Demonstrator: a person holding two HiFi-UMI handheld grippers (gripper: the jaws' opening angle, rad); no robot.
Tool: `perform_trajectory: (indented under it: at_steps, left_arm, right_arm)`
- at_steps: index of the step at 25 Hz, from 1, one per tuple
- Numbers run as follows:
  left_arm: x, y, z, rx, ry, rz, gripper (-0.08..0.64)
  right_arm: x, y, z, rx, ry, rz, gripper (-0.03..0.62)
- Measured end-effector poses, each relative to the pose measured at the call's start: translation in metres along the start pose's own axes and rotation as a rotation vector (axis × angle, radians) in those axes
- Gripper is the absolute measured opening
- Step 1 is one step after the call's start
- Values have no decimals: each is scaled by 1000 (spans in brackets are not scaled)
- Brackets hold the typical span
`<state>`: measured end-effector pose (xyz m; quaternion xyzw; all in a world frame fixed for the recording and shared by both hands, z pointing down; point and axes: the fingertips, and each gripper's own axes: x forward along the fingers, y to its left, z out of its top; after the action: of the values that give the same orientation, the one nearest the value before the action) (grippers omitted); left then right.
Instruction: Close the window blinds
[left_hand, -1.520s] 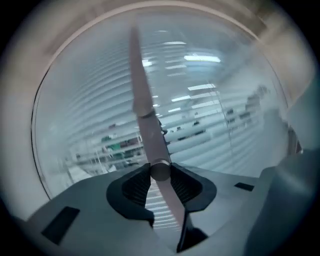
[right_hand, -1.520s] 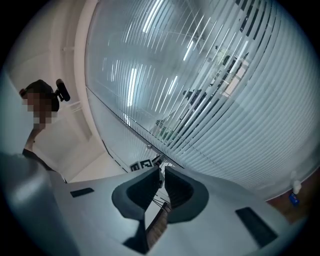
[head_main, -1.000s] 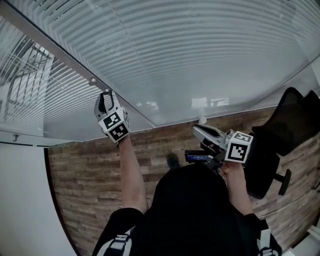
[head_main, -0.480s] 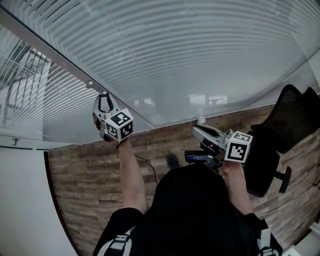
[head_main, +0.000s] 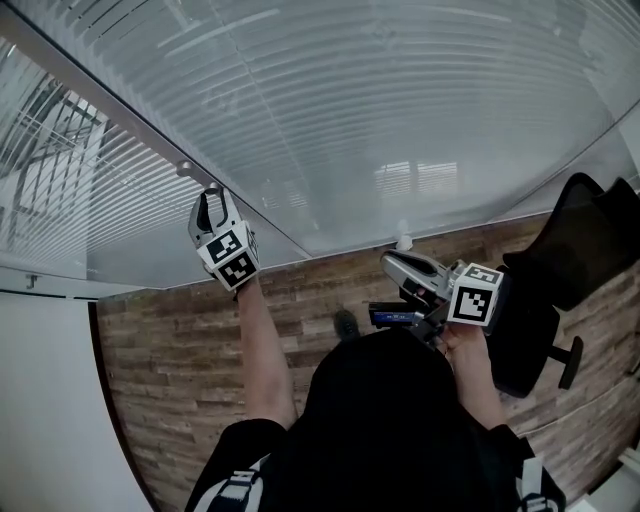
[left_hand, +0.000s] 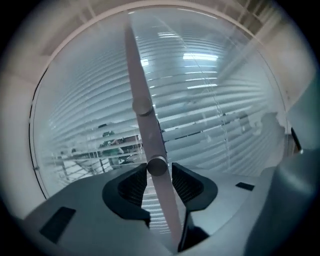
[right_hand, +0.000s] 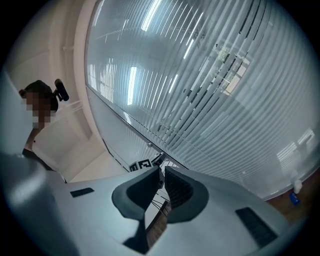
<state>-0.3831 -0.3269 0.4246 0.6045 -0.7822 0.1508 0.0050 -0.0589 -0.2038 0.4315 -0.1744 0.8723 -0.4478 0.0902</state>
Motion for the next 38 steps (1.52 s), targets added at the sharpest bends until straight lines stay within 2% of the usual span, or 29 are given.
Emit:
perform_trajectory:
  at_steps: [2,3,4,5,6,7,10,11,12,13,15,17,18,22,24,26,28,32,34,36,38]
  left_arm:
    - [-1,2,3,-133,-16,-29,150]
    - [0,4,5,-176,-21,-36,150]
    - [1,6,6,-193,-21,-35,150]
    - [2,7,6,-175,-17,-25,149]
    - [2,8,5,-118,-8,-6,144]
    - [2,8,4,-23,7,22,138]
    - [6,4,0,407,61,146,135]
    - [6,2,0,529,76,181,135]
    - [6,1,-1,602,85,199,135]
    - [6,1,-1,628,87,202,135]
    - [7,1,-1,605,82,185,137]
    - [7,0,-1,522,74,151,137]
    - [6,0,-2,446,65,125,137]
    - [-1,5,2,34,-5,25,141]
    - [0,6,5,-83,-17,-9,141]
    - [3,9,6,-149,-15,-30,140]
    - [5,10,5,-132,-10,-28,138]
    - [11,11,-6,122,23,32,138]
    - [13,8,-14,185,51,19,138]
    - [6,4,-20,148,62,-5,141]
    - [-4,0,-23,69,52,-18,140]
  right_arm:
    - [0,0,0,0,-1,-2,41]
    - [0,0,0,0,-2,-3,41]
    - [0,0,0,0,-3,-4,41]
    - [0,-1,0,1,-4,-5,41]
    - [0,-1,0,1,-5,-5,41]
    - [-1,-1,-1,1,-6,-5,41]
    - [-1,-2,-1,4,-7,-6,41]
    - [-1,-2,-1,5,-6,-6,41]
    - [0,-2,-2,6,-5,-5,41]
    - [0,-2,-2,6,-3,-3,41]
    - [2,-1,-3,6,1,0,41]
    - [3,-1,-4,6,3,1,41]
    - [3,-1,-4,5,4,2,41]
    - [1,-1,-6,5,1,-4,41]
    - [0,-1,-5,6,-2,-9,41]
    - [0,-2,-5,7,-6,-11,41]
    - [-1,-3,-5,7,-10,-12,41]
    - [-2,-6,-6,7,-7,-10,41]
    - [-3,-9,-10,10,-2,-3,41]
    - [-5,-14,-17,15,6,4,41]
    - [-7,-20,-20,17,12,9,41]
